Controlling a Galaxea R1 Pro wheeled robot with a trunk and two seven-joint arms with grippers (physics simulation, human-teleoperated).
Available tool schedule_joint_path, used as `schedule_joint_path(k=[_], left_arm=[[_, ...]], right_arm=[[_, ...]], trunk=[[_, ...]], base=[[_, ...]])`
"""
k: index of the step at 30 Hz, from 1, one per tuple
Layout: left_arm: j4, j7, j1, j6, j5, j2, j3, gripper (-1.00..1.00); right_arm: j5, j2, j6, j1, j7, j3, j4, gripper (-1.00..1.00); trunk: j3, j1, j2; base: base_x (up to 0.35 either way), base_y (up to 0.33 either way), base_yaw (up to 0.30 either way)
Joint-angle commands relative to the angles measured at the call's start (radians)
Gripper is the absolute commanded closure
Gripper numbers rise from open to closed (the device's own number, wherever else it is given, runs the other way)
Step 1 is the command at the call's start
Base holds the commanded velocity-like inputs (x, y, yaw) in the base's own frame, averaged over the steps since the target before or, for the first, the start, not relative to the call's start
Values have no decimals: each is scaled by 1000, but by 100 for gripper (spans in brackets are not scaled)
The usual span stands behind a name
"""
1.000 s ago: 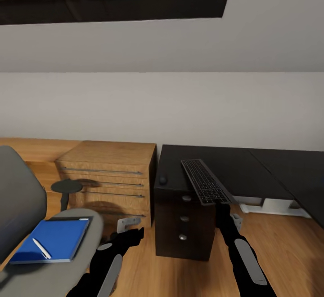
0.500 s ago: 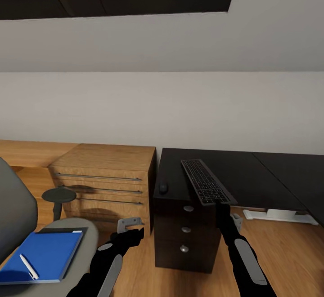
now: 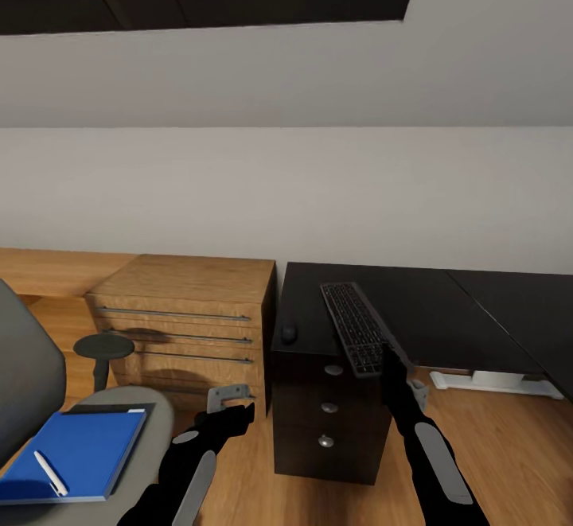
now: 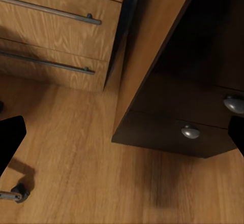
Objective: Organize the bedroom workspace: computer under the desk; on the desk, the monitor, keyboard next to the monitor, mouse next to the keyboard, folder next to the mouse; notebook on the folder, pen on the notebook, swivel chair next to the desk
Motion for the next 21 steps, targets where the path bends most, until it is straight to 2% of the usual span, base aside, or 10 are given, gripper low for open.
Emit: schedule_joint_path(k=[1, 7, 14, 17, 21], left_arm=[[-1, 9, -1, 3, 11, 0, -1, -100], [-2, 5, -1, 4, 13, 2, 3, -100], [-6, 5, -1, 6, 12, 3, 6, -100], [-21, 6, -1, 7, 11, 7, 9, -100], [-26, 7, -1, 9, 11, 9, 8, -100]], right_arm=[[-9, 1, 7, 0, 2, -4, 0, -100], [-9, 1, 6, -1, -1, -4, 1, -100], [-7, -2, 7, -1, -25, -4, 21, -100], [2, -3, 8, -3, -98, -4, 26, -100], [7, -4, 4, -3, -161, -9, 40, -100]], trunk=[[-1, 0, -1], [-1, 0, -1], [-1, 0, -1], [-1, 0, -1], [-1, 0, -1]], base=[[0, 0, 0], [-50, 0, 0], [-292, 0, 0], [-333, 0, 0], [-334, 0, 0]])
